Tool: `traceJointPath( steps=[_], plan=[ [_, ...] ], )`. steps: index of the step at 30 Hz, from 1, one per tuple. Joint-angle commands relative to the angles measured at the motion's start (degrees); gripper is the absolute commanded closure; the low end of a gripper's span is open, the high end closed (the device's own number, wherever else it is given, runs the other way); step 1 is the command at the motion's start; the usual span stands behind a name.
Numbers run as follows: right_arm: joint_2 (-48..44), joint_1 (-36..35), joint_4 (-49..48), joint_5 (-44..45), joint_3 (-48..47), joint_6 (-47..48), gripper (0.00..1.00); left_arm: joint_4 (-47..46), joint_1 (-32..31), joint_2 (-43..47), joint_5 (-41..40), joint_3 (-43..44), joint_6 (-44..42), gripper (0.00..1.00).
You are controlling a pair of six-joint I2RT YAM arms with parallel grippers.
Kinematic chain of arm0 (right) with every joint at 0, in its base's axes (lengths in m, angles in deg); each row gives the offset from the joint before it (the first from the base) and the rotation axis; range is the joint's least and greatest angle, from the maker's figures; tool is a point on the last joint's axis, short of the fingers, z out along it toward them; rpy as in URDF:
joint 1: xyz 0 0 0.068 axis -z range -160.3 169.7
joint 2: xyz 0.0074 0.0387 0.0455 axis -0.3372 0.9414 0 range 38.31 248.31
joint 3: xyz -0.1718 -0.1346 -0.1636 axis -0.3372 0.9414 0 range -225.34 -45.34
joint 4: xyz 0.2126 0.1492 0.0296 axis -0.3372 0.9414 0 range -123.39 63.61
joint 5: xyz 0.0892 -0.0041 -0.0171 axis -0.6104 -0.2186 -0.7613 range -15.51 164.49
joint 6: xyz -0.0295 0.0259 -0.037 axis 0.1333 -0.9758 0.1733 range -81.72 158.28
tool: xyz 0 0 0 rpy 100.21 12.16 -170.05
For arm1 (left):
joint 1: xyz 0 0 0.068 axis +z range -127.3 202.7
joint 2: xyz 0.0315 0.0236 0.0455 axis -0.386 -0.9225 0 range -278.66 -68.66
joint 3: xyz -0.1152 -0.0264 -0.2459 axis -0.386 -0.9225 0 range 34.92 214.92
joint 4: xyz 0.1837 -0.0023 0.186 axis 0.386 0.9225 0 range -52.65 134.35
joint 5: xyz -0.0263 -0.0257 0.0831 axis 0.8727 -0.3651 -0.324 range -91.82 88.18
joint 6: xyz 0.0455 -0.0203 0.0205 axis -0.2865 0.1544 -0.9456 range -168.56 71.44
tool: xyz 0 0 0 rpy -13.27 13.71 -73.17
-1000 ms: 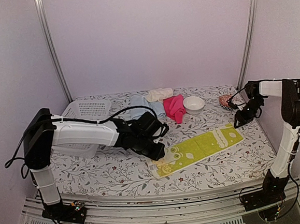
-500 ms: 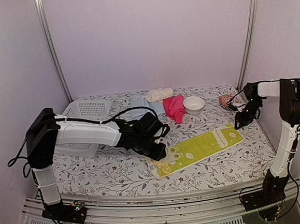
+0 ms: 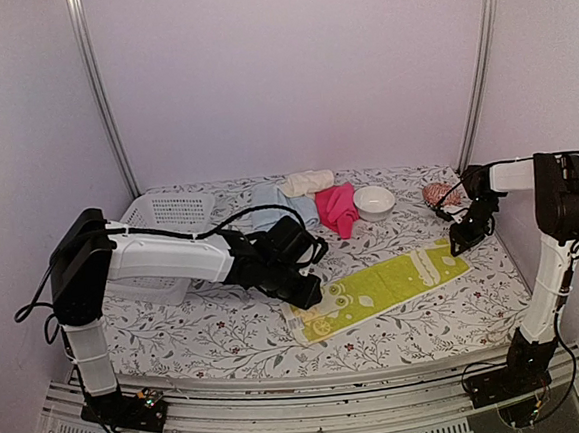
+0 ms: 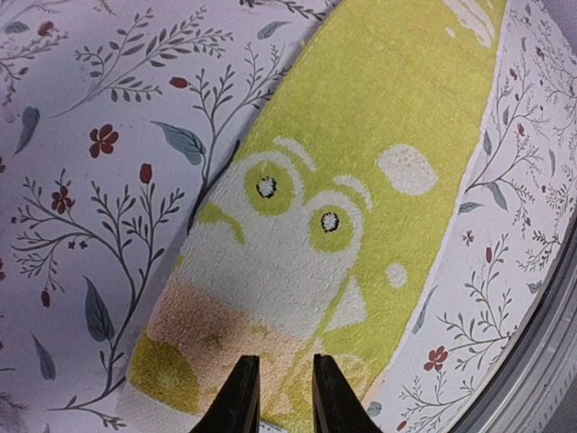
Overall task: Roll the towels
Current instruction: Pick up the towel from the center of the board, then fold the towel at the center of the board.
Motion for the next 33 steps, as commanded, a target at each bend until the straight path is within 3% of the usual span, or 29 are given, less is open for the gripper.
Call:
traceJointPath(
  steps=[1, 7, 15, 33],
  plan=[
    [1.85, -0.06, -1.37, 1.64, 1.36, -0.73, 0.68, -0.8, 1.05, -0.2, 0.09, -0.67, 0.32, 0.76],
    [3.01, -0.04, -1.69, 0.86, 2.08, -0.57, 0.72, -0.8, 1.18, 0.21, -0.17, -0.97, 0.32, 0.76],
    [3.93, 0.65, -2.05, 1.48, 2.66, 0.84, 0.97, -0.57, 1.26, 0.68, -1.27, -1.72, 0.31, 0.76],
    [-0.38, 13.14, 4.42, 5.16, -8.27, 5.67, 0.97, -1.59, 1.38, 0.21, -1.17, -2.34, -0.12, 0.76]
  ],
)
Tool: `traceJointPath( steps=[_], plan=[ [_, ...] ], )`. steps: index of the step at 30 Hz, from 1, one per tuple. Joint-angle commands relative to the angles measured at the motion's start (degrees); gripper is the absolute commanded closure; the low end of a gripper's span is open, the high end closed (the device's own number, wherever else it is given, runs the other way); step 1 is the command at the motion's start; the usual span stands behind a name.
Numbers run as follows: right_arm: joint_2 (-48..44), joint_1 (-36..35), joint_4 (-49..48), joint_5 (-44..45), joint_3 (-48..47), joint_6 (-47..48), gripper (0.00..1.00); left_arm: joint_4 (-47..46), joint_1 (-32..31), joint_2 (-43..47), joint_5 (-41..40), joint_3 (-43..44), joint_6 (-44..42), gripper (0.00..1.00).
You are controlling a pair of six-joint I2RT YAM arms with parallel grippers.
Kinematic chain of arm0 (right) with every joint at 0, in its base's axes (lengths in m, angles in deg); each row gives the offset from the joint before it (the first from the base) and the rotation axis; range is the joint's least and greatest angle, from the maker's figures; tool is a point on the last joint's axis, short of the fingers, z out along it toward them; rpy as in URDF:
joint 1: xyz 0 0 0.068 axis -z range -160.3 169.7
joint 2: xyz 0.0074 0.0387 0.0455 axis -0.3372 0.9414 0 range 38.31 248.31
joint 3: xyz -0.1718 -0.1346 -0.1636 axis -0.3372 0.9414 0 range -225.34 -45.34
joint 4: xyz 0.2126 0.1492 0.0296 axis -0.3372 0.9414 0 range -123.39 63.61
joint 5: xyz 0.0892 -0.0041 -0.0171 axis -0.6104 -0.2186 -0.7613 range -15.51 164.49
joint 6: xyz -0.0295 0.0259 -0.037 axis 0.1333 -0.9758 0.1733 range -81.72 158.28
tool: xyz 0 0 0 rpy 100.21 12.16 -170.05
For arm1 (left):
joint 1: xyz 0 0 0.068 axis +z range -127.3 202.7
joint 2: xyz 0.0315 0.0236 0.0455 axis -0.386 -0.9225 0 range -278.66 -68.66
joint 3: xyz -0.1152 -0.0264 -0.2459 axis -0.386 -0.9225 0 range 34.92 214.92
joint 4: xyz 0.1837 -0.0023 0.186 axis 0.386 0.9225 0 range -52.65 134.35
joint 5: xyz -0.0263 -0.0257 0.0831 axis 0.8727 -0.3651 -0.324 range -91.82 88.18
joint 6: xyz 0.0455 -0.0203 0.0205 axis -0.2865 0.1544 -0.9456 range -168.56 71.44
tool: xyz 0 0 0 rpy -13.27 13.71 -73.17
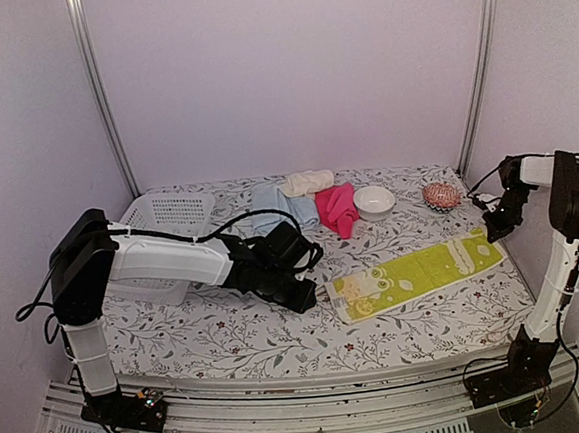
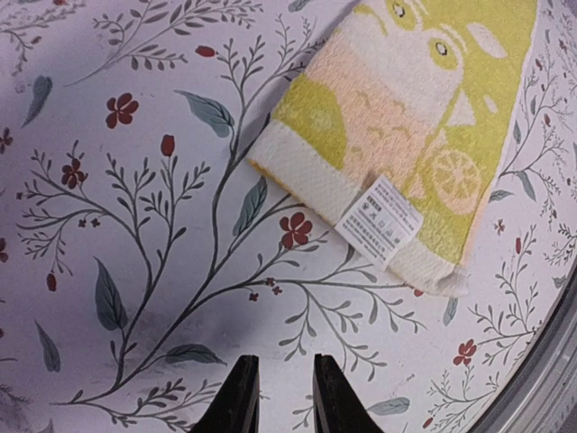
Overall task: Roll the towels
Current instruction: Fold the towel at the center of the board.
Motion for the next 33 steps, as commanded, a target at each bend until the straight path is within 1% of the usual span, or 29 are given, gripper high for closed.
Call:
traceJointPath(
  steps=[1, 5, 8, 15, 23, 29, 33],
  plan=[
    [-0.49, 0.88, 2.46, 1.66, -3.84, 1.57, 0.97, -1.05, 1.01, 0.23, 0.11, 0.0, -0.12, 0.76],
    [-0.38, 0.89, 4.23, -1.39, -4.44, 0.9, 0.97, -1.05, 1.13, 0.33, -0.12, -0.34, 0.01, 0.76],
    [-1.16, 0.53, 5.95, -6.23, -3.0, 0.07, 0.97, -1.05, 1.09, 0.41, -0.25, -0.57, 0.27, 0.76],
    [-4.05, -3.41, 7.7, -15.35, 2.59, -0.82, 0.97, -1.27, 1.18, -0.7, 0.38, 0.18, 0.41, 0.76],
    [-3.85, -6.04, 10.34, -27.15, 3.22, -3.09, 0.97, -0.84, 1.23, -1.07, 0.6, 1.1, 0.49, 0.76],
    [-2.43, -7.39, 11.59, -31.25, 3.32, -4.68, 0.97, -0.61, 1.2, -1.02, 0.28, 1.08, 1.01, 0.76],
    [-2.7, -10.0, 11.7, -33.5, 3.69, -4.69, 0.97, -0.77, 1.29, -1.06, 0.76, 1.27, 1.61, 0.76]
  ],
)
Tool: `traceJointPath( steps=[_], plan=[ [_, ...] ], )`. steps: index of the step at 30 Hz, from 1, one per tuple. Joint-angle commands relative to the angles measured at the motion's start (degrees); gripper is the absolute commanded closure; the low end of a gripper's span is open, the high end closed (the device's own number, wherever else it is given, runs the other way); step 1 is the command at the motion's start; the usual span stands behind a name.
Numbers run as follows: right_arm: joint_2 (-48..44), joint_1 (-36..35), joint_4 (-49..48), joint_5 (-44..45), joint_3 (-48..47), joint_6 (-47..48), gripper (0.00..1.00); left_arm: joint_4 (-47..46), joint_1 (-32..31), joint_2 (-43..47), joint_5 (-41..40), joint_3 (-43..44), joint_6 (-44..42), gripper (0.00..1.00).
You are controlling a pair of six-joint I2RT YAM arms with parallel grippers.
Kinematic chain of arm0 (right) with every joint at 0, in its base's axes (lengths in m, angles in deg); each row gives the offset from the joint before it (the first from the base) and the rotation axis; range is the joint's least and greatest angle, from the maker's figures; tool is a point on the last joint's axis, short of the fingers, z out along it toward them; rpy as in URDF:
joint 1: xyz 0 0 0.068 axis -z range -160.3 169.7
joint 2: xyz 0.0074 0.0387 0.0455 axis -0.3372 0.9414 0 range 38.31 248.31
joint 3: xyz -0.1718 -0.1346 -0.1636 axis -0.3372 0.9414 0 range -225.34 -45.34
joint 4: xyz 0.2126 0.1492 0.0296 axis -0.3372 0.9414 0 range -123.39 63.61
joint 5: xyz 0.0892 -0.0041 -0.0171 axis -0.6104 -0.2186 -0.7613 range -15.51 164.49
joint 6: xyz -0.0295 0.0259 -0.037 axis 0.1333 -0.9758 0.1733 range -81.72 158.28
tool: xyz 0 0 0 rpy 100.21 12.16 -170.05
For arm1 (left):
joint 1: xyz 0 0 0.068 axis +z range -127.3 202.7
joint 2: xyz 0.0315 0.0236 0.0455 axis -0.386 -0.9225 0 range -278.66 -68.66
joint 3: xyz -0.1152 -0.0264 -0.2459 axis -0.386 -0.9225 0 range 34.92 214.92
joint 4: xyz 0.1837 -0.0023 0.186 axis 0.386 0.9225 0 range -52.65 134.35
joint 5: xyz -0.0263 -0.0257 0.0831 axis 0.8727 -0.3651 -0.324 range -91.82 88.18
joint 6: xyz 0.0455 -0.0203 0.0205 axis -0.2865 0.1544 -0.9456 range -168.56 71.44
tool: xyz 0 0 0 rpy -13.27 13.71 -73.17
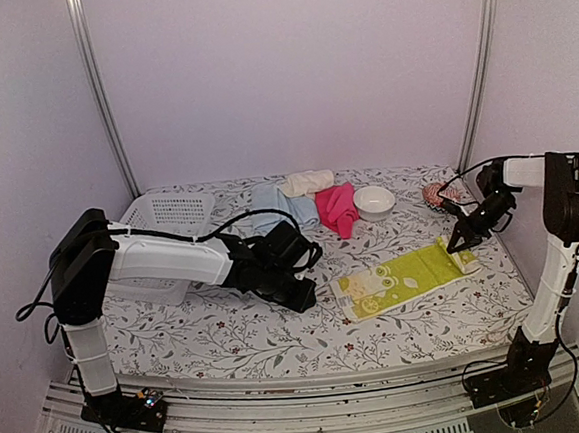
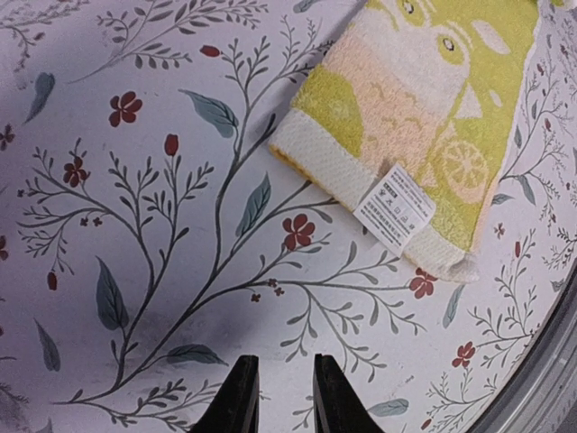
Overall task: Roll the towels
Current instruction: Fold the towel at the center of the board.
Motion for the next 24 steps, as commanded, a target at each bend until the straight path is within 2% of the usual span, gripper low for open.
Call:
traceJointPath(
  steps=[1, 10, 19, 24],
  plan=[
    [-0.76, -3.44, 1.21, -5.35, 0.76, -0.73, 0.97, -0.7, 1.09, -1.01, 0.68, 1.32, 0.91, 0.75],
    [0.73, -9.39, -0.11, -13.85, 1.04, -4.46, 0.97, -0.47, 1.05, -3.9, 1.77, 1.67, 1.29, 0.75],
    [1.26, -13.59, -0.3, -16.13, 0.08, -5.54, 0.97, -0.47, 0.99, -5.92, 2.7, 2.92, 2.78, 0.75],
    [1.84, -15.77, -0.91, -20.19, 0.62, -6.65, 0.97, -2.54, 0.96, -6.42, 4.69, 2.33, 4.37, 0.76]
  ],
)
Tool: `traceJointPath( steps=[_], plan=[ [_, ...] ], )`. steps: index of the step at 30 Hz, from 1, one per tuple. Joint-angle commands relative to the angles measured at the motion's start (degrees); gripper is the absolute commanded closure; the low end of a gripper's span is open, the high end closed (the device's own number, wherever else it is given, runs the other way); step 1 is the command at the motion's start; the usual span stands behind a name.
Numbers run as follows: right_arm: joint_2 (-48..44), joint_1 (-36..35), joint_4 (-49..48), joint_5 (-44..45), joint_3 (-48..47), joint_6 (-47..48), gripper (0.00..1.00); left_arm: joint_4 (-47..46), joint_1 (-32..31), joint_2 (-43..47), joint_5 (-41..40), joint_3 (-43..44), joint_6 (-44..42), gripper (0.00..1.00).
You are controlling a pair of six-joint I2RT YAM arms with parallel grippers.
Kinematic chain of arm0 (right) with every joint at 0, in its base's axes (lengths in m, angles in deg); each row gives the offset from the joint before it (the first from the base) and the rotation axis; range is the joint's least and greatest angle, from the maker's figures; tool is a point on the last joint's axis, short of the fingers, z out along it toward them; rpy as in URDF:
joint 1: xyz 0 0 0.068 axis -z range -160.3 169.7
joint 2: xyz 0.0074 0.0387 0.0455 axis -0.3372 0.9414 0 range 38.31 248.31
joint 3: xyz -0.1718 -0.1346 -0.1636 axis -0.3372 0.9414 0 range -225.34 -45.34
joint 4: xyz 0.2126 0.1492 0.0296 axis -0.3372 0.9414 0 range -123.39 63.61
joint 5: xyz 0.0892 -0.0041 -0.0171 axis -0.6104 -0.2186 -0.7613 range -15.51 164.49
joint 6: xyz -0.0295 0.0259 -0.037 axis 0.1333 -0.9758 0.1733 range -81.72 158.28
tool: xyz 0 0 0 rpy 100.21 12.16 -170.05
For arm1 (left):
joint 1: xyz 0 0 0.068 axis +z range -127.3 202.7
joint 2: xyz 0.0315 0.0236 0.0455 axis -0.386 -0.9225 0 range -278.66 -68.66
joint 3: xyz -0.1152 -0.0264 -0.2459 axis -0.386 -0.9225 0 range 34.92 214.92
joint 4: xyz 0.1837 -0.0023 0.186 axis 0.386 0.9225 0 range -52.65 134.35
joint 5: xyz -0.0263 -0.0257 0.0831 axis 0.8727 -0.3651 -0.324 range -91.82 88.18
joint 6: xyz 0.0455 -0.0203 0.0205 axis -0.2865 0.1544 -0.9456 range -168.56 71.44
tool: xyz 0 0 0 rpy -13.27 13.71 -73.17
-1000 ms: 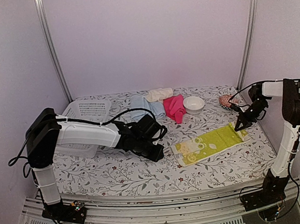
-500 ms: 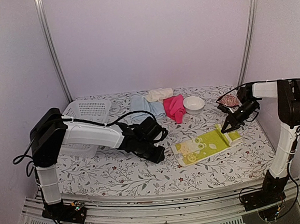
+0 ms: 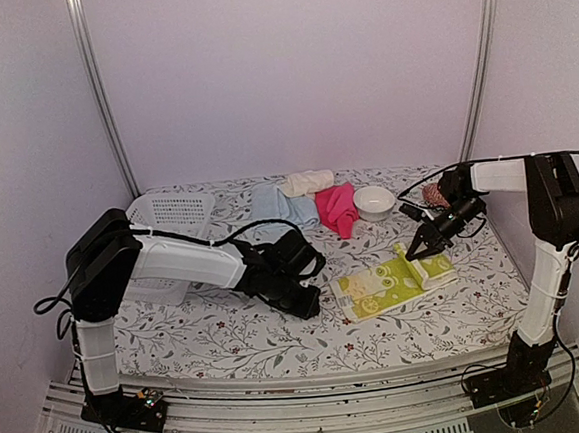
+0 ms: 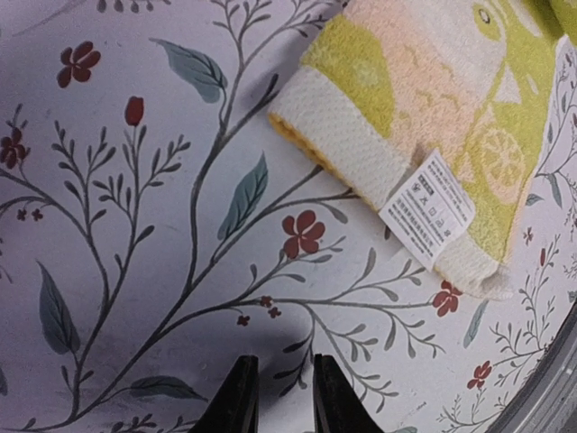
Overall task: Roll the towels
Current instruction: Fold the towel at the center of the board.
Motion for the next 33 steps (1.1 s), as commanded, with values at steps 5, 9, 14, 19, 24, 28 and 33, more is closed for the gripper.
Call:
traceJointPath(
  steps=[5, 9, 14, 19, 24, 28, 33],
  plan=[
    [2.21, -4.05, -1.51, -7.25, -0.72, -0.64, 0.97, -3.41, 0.93, -1.91, 3.9, 1.27, 3.44, 0.76],
    [3.62, -5.67, -1.16, -9.09, -1.8, -1.36, 0.97, -3.47, 0.83, -2.85, 4.37, 2.09, 3.78, 0.76],
    [4.07, -8.41, -1.56, -9.84, -1.95, -2.31, 0.97, -3.4, 0.86, -3.96, 4.83, 3.61, 4.17, 0.76],
    [4.61, -11.24, -2.86, -9.54, -2.2, -4.03, 0.97, -3.9, 0.82, -4.6, 4.91, 4.35, 4.89, 0.76],
    [5.65, -12.99, -3.66, -9.32, -2.68, -5.71, 0.97, -3.99, 0.79, -4.95, 5.1, 4.7, 5.06, 0.76],
    [6.72, -14.02, -3.96, -9.49, -3.08, -6.3, 0.97, -4.24, 0.73, -4.98, 5.02, 4.5, 5.2, 0.76],
    [7.43, -15.3, -5.51, -9.41, -4.39, -7.98, 0.97, -4.64, 0.72, -5.23, 5.0, 4.3, 5.5, 0.76]
  ],
)
